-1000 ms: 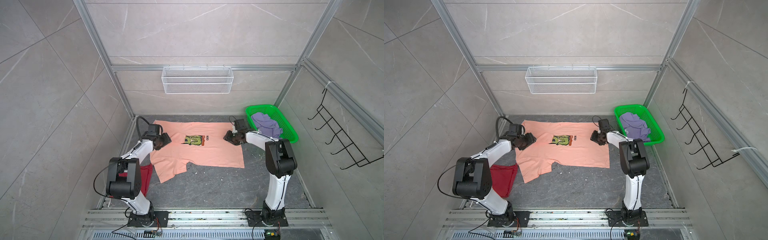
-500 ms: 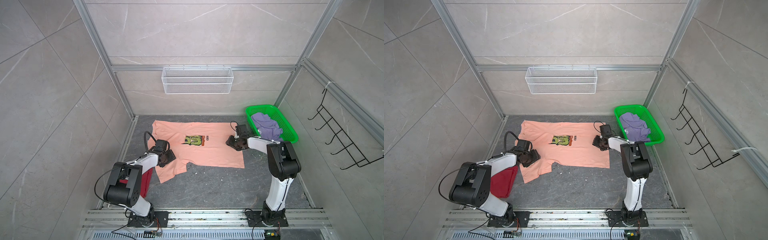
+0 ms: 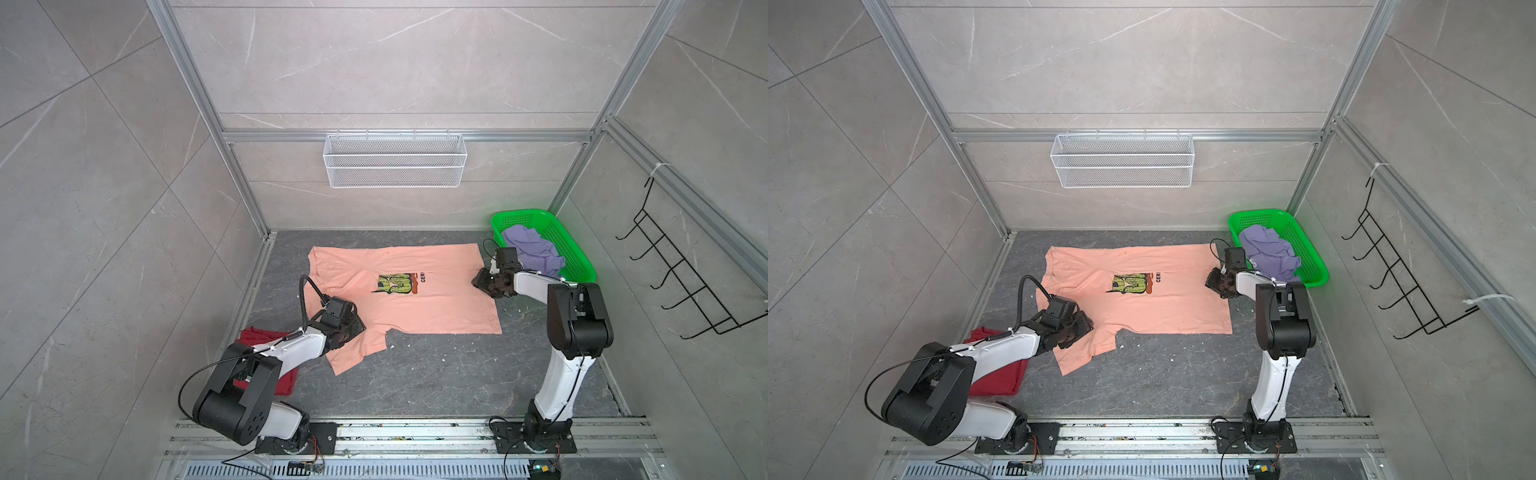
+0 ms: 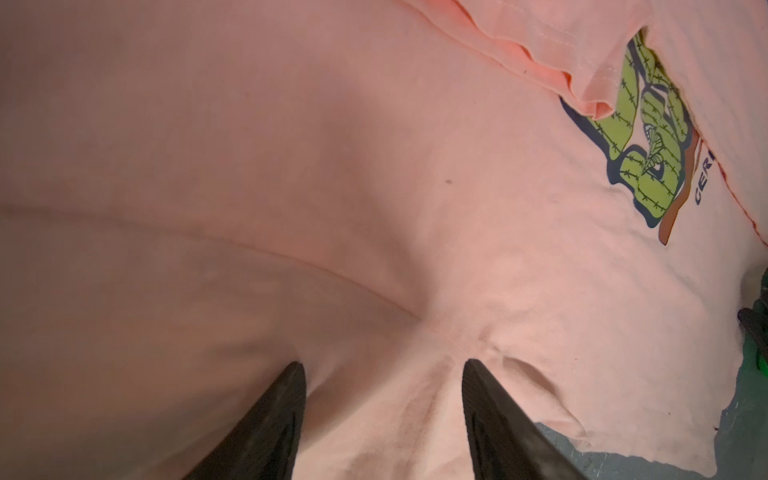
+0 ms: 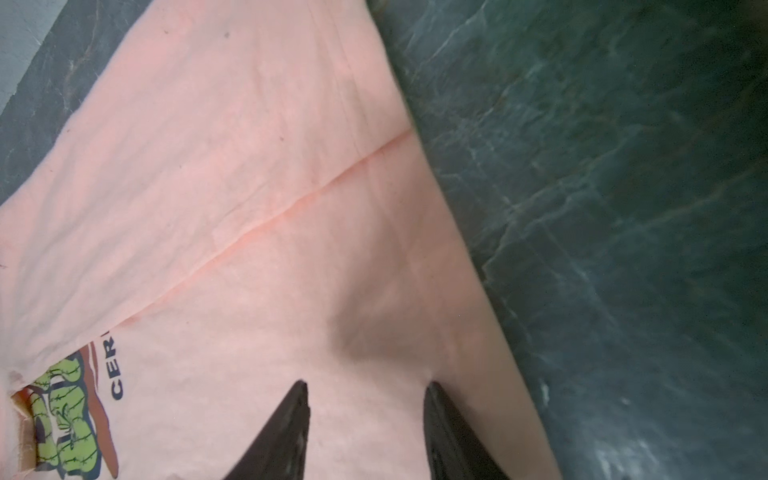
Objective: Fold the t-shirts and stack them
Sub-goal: 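Grasp the near hem corners of the pink shirt with both grippers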
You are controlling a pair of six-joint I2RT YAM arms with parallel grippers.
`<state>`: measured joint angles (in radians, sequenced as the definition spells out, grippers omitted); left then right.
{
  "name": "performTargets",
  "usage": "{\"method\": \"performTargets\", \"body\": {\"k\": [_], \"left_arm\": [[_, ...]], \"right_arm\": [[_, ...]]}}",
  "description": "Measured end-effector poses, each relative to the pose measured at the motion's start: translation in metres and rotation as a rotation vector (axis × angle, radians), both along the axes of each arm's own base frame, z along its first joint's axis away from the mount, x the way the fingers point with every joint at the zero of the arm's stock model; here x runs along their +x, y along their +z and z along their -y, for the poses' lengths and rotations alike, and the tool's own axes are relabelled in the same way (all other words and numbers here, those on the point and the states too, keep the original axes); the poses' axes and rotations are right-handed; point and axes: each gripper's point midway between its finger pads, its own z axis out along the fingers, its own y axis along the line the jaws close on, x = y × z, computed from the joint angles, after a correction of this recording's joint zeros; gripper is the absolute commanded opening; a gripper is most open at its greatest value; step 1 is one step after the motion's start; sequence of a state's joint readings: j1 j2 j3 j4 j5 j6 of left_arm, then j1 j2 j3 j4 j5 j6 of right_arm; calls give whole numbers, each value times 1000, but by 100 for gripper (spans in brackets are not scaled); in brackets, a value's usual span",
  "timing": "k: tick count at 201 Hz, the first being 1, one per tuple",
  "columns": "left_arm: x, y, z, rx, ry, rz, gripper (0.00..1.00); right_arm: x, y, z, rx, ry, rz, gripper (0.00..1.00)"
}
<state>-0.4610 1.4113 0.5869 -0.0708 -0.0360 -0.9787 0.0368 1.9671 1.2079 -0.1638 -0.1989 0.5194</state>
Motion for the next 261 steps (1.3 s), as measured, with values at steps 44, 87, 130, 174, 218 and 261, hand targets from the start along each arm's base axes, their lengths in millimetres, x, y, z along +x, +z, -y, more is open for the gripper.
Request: {"method": "performTargets", "body": {"k": [44,87,130,174,218,261], "left_arm": [[-17,5,-3,27,-28,-29,64],[-21,56,-7,30,-63,45,64],[-58,54,-40,131,-23,-29,64],[-87,22,-76,177,43,-109,63],[-79,-3,-91,102,113,-139,62],[-56,-4,-76,49,69,-102,52]], "right_arm": [[-8,3,-3,0,44,-1,49],[-45,51,-1,-15,61,39,58],[-76,80,15,-57,-16,80,64],[-121,28,31,-53,-108,-93,67],[-141,8,46,-30,-185,-163,68],[-152,-3,49,-3,-215,-197,68]]}}
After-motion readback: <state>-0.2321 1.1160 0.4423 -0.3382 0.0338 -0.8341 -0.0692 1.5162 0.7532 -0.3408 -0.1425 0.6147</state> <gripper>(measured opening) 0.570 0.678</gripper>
